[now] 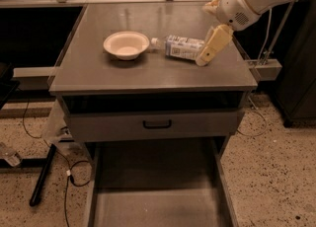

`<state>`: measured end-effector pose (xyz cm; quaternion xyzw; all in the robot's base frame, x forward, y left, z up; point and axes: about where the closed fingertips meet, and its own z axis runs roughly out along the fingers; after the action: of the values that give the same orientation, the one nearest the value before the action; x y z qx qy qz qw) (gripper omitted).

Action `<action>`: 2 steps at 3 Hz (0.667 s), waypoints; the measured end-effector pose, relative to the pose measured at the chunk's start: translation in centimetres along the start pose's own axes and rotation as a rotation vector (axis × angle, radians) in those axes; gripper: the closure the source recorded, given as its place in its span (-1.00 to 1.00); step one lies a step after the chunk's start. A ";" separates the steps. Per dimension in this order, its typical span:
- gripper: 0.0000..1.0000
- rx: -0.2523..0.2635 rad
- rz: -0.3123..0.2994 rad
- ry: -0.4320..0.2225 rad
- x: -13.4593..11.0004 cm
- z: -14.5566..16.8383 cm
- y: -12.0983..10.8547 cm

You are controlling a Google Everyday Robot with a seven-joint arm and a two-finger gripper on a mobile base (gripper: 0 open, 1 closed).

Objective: Place blue plastic bottle into middle drawer

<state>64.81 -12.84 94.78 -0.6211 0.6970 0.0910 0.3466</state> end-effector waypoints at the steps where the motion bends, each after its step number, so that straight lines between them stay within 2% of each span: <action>1: -1.00 0.009 0.001 0.000 0.3 0.7 -0.6; 2: -1.00 0.042 0.027 0.018 2.0 2.8 -2.4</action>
Offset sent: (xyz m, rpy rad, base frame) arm 0.0667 -0.0196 -0.0474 -0.0123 -0.0345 -0.1195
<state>68.12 -13.43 92.28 -0.6050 0.7102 0.0757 0.3520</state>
